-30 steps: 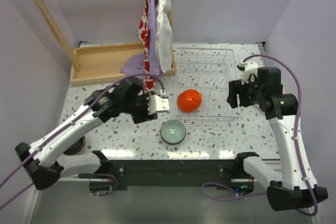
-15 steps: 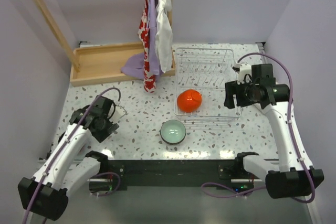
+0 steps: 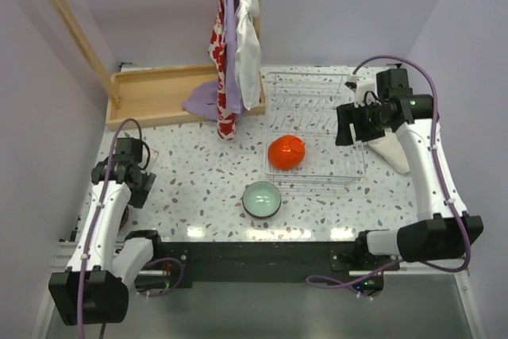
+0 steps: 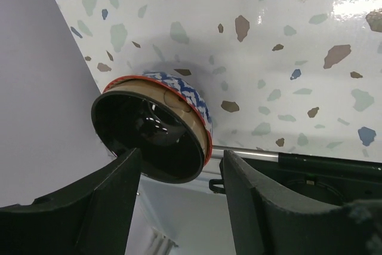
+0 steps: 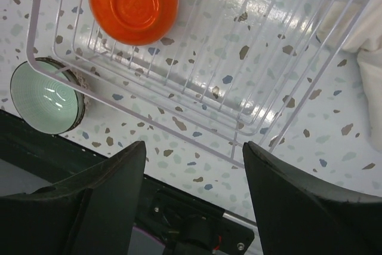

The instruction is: Load the bowls into the dish rack

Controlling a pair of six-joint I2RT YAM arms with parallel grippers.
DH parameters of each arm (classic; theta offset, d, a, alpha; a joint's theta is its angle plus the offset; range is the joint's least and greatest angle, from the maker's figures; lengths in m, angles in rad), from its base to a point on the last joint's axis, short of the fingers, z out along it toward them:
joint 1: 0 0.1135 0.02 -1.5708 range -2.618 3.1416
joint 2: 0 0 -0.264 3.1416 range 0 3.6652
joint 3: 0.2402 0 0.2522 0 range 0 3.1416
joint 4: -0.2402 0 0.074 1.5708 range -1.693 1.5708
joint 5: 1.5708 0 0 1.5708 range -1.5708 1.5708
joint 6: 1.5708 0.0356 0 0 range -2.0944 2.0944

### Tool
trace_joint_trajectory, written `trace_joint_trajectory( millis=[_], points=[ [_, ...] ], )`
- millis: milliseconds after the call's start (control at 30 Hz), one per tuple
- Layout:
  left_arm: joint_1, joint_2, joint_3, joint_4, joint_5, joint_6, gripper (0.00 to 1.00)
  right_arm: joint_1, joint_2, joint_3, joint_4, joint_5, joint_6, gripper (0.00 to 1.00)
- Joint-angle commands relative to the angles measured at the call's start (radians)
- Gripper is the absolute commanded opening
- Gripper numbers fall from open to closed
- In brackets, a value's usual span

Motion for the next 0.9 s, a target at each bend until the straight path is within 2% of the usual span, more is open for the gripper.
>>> trace_joint_trajectory(
  millis=[0, 233, 533, 867],
  points=[
    [0.039, 0.016, 0.088, -0.061, 0.075, -0.034, 0.61, -0.004, 0.099, 0.231, -0.138, -0.058, -0.074, 0.69],
    [0.106, 0.065, 0.058, -0.075, 0.115, 0.006, 0.58, -0.004, 0.286, 0.454, -0.248, -0.064, -0.093, 0.66],
    [0.218, 0.114, 0.053, -0.015, 0.174, 0.076, 0.54, -0.004, 0.294, 0.457, -0.259, -0.044, -0.101, 0.64],
    [0.283, 0.139, -0.004, 0.026, 0.189, 0.133, 0.45, -0.004, 0.267, 0.409, -0.236, -0.029, -0.093, 0.62]
  ],
)
